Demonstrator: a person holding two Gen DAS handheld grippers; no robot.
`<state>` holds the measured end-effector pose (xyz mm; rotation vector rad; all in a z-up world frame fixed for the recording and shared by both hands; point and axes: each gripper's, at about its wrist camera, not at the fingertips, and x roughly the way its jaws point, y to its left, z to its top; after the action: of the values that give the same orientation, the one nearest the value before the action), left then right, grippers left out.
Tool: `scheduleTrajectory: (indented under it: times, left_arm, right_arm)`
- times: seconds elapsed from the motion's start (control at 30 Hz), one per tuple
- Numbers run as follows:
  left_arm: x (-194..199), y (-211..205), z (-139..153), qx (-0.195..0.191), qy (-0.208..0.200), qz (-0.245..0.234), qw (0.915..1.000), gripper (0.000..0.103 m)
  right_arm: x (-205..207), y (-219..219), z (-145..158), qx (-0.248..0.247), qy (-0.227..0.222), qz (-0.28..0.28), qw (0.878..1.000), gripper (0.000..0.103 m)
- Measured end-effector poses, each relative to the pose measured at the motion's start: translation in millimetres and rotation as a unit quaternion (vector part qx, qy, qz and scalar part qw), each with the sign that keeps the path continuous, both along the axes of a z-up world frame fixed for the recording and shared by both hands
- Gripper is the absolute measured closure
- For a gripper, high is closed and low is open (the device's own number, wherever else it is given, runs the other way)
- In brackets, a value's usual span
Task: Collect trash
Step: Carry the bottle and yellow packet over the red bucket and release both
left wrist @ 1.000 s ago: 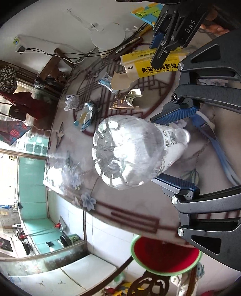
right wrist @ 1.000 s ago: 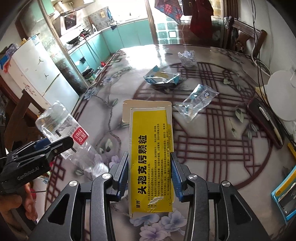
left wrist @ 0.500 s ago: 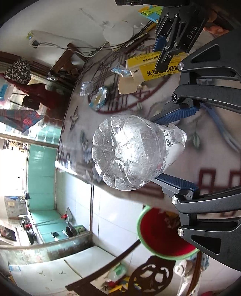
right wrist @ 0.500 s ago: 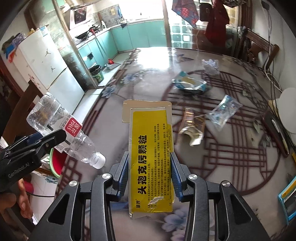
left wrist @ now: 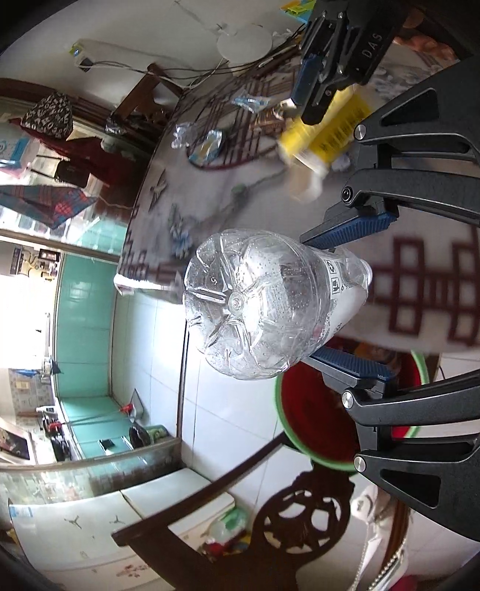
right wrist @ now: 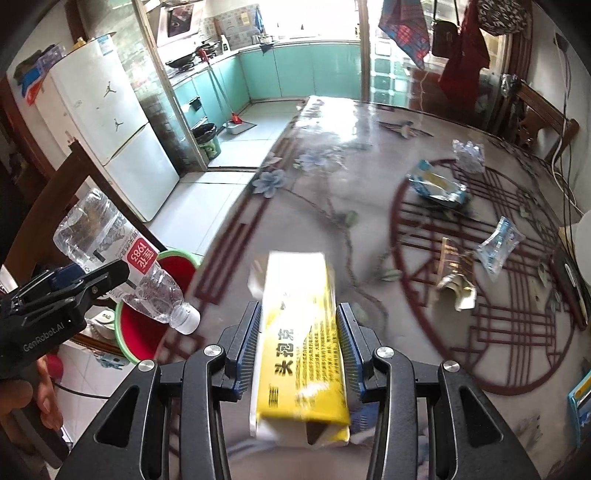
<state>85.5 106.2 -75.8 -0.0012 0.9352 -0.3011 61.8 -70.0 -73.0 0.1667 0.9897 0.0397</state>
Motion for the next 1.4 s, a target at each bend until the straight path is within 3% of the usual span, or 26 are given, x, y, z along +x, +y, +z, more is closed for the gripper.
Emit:
scheduleTrajectory:
  times: [0.4,0.43,0.5,0.7,0.8,0.9,1.4]
  left_arm:
    - [4.5,69.1,-9.5,-0.006,0.013,0.038,0.9992,0.050]
    - [5.0,74.6,-10.1,-0.006,0.014,0.042,0.9990,0.050]
    - [5.6,82.7,-11.8,-0.007,0.016,0.049,0.9986,0.050]
    - [7.2,94.8,-18.4,-0.013,0.024,0.053,0.9982,0.050]
    - [8.2,98.8,-19.7,-0.016,0.026,0.052,0.9982,0.050]
    - [9.5,102.0,-20.8,-0.015,0.027,0.052,0.9981,0.050]
    - [13.6,121.0,-37.8,-0.007,0.047,0.057,0.9973,0.050]
  right_arm:
    - [15.1,52.8,-4.3,-0.011,0.015,0.024,1.000,0.062]
    - [16.1,52.2,-9.7,-0.013,0.025,0.025,0.999,0.051]
    - [16.7,47.1,-27.5,-0.007,0.050,0.017,0.999,0.040]
    - [17.6,40.1,-87.5,-0.003,0.154,-0.002,0.988,0.040]
    - [14.2,38.7,-102.0,-0.008,0.173,-0.014,0.985,0.041]
    - [12.5,38.0,-99.4,0.000,0.160,-0.021,0.987,0.063]
    - [25.9,99.0,-24.0,-0.022,0.056,0.039,0.997,0.064]
